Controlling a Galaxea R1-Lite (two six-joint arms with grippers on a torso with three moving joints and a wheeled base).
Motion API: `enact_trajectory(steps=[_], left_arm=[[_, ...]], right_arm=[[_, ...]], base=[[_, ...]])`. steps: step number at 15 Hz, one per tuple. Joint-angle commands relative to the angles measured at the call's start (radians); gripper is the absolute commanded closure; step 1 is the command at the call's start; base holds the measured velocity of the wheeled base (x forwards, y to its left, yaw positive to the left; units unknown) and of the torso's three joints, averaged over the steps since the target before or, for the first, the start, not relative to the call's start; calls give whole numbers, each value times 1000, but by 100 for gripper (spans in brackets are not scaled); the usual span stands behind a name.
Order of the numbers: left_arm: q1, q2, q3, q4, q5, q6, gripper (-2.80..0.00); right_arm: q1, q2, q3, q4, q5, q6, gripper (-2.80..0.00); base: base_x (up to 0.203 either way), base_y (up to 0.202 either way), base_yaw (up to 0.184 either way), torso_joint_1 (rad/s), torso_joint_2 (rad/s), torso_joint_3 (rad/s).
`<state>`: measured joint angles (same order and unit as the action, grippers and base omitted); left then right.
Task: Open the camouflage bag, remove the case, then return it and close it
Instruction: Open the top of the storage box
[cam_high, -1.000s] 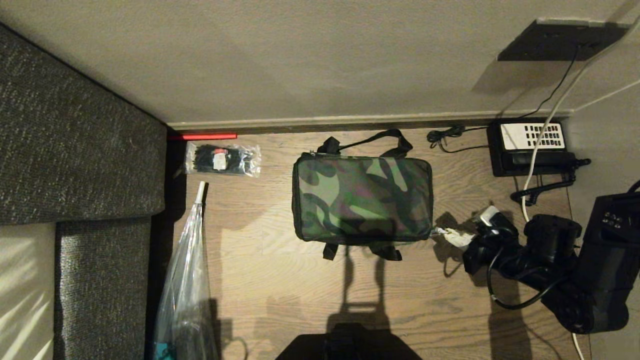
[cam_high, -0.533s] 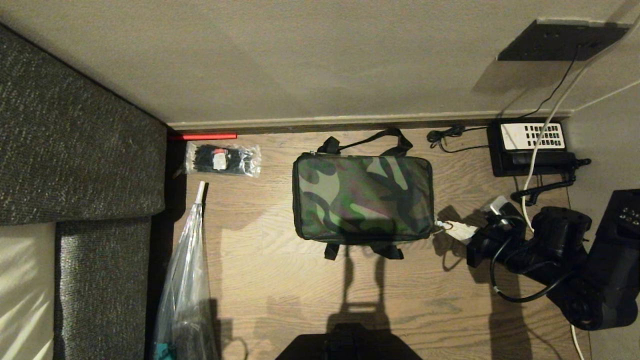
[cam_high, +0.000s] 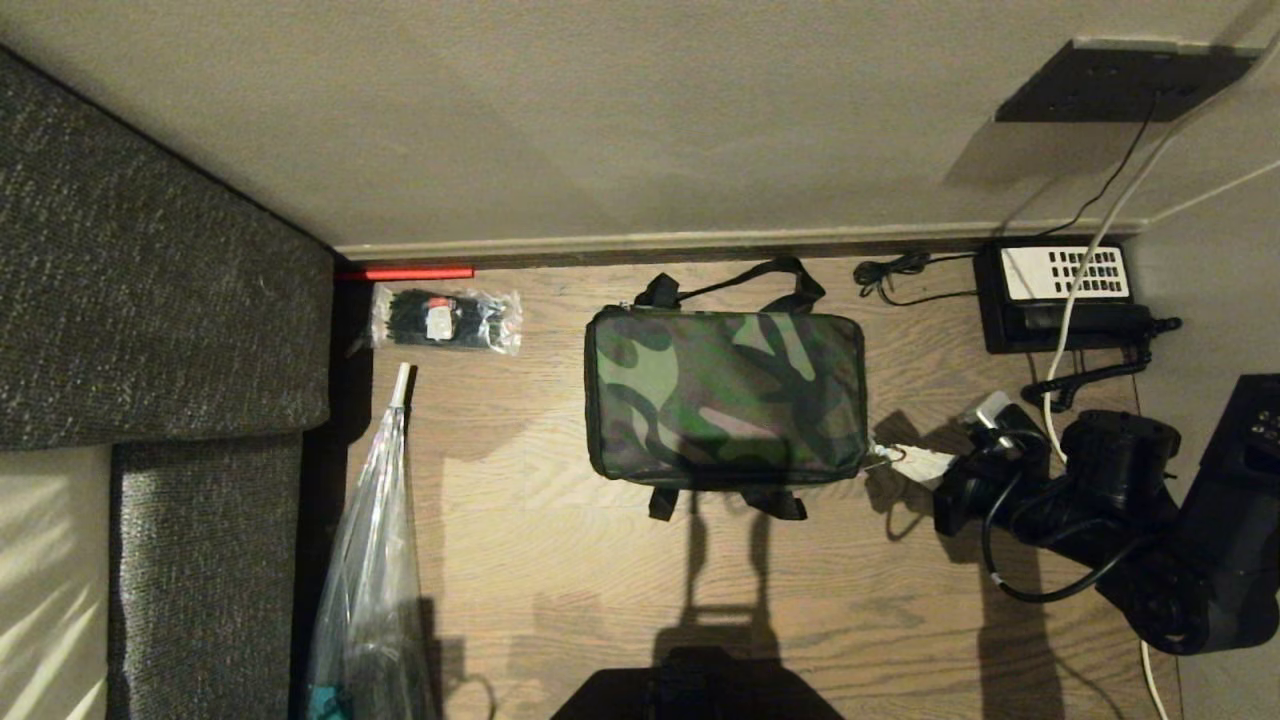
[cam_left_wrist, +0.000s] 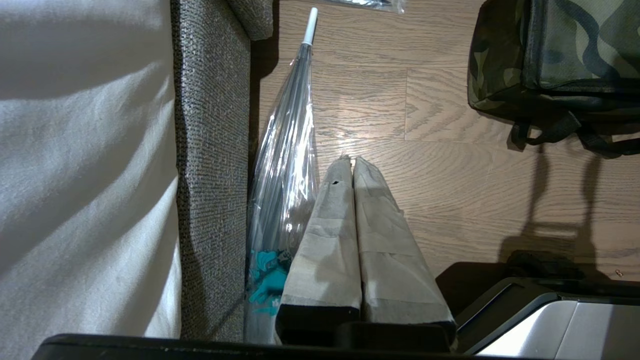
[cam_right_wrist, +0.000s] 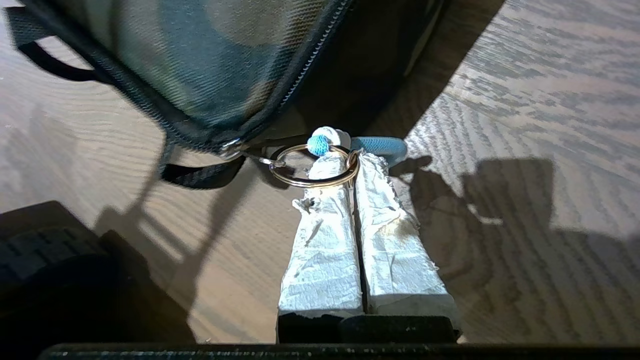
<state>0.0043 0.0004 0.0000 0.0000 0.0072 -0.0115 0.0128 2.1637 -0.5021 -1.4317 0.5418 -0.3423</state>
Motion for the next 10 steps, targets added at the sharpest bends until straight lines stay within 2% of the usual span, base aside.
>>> enact_trajectory(steps=[1, 10], left_arm=[[2, -2, 3, 1, 0, -1, 0], [2, -2, 3, 0, 0, -1, 0]], right_arm=[[-1, 25, -18, -17, 3, -8, 0], [-31, 52, -89, -72, 0, -10, 0]], base=[[0, 0, 0, 0, 0, 0], [0, 0, 0, 0, 0, 0]])
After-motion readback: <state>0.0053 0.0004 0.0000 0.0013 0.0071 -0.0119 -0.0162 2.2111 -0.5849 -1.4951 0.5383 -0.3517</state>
